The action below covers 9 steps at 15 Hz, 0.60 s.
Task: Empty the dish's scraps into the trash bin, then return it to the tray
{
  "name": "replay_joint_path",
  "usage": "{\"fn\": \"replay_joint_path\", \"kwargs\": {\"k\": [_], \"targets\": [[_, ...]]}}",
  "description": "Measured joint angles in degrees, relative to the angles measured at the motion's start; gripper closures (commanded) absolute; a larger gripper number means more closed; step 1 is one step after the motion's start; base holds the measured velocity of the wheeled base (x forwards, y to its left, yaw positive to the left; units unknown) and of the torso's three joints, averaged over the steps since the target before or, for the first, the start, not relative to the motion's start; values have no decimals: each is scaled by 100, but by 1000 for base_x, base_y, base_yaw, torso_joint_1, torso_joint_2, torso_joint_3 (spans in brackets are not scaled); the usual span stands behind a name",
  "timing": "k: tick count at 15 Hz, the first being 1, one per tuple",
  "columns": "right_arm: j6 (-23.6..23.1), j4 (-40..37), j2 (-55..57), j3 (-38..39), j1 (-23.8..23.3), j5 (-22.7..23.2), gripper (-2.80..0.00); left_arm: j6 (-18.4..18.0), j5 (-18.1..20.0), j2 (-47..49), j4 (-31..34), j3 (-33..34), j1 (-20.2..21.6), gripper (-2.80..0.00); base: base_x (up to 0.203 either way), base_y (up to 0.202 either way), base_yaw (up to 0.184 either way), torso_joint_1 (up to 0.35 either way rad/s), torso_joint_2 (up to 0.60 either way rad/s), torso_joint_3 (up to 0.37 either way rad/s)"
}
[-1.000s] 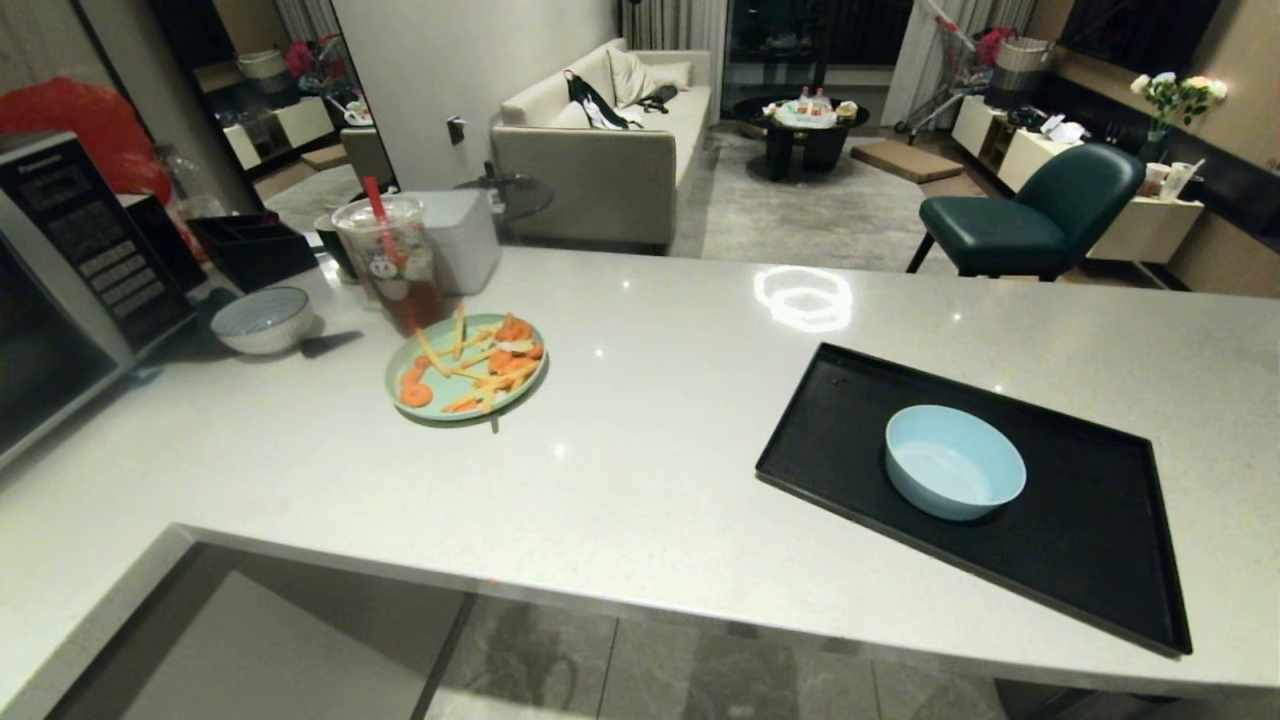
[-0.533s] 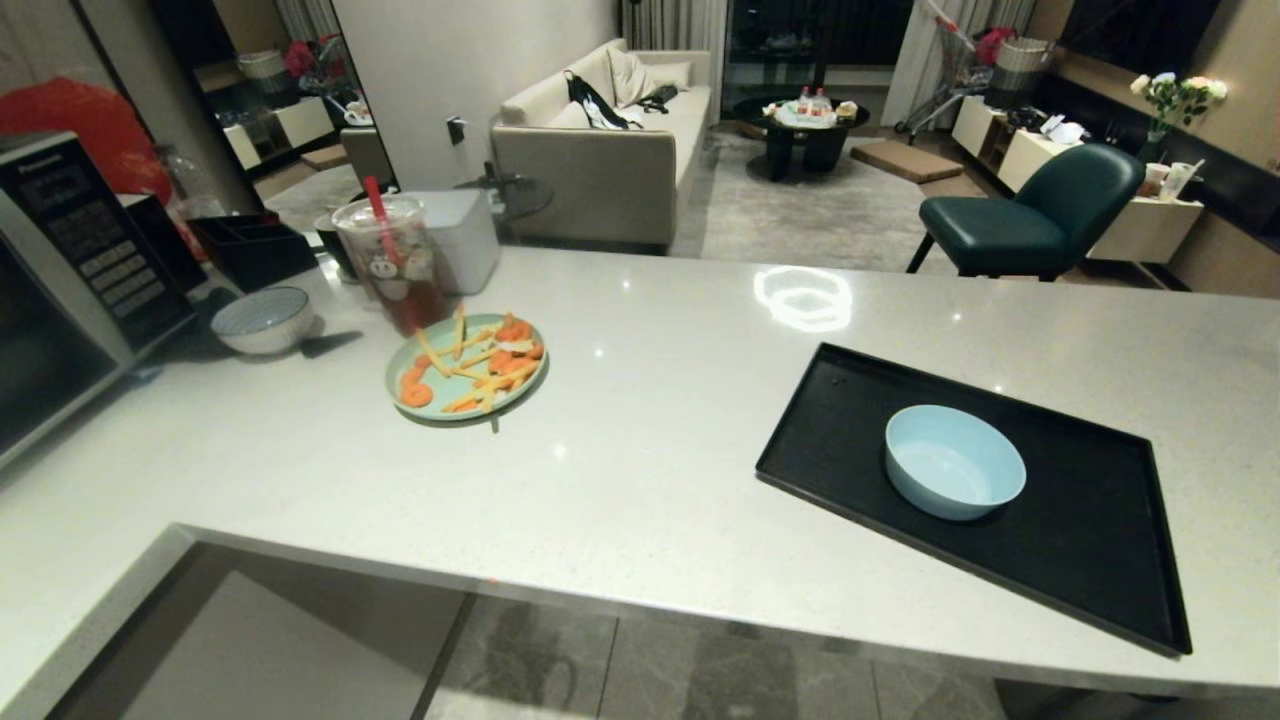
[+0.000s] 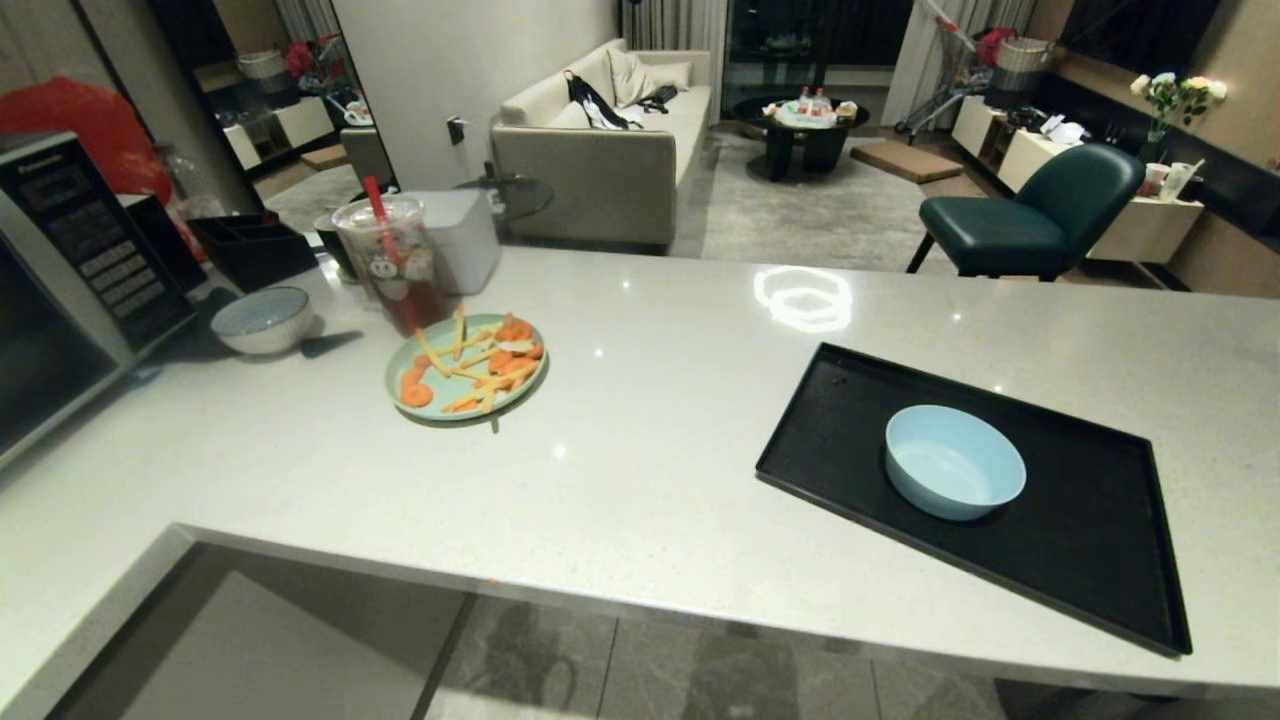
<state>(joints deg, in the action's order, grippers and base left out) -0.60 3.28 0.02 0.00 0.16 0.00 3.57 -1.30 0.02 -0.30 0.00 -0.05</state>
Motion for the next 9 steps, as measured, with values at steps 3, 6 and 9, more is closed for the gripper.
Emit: {"fn": "replay_joint_path", "kwargs": {"k": [3,6,9], "targets": [[-1,2,0,0,0,0,0,-5,-2,0,-2,0,2,0,0,0,0,0,0,0],[0,0,0,0,0,0,0,-4,0,0,-1,0,2,0,0,0,0,0,0,0],[2,2,0,0,0,0,0,0,0,0,0,0,2,0,0,0,0,0,0,0]]}}
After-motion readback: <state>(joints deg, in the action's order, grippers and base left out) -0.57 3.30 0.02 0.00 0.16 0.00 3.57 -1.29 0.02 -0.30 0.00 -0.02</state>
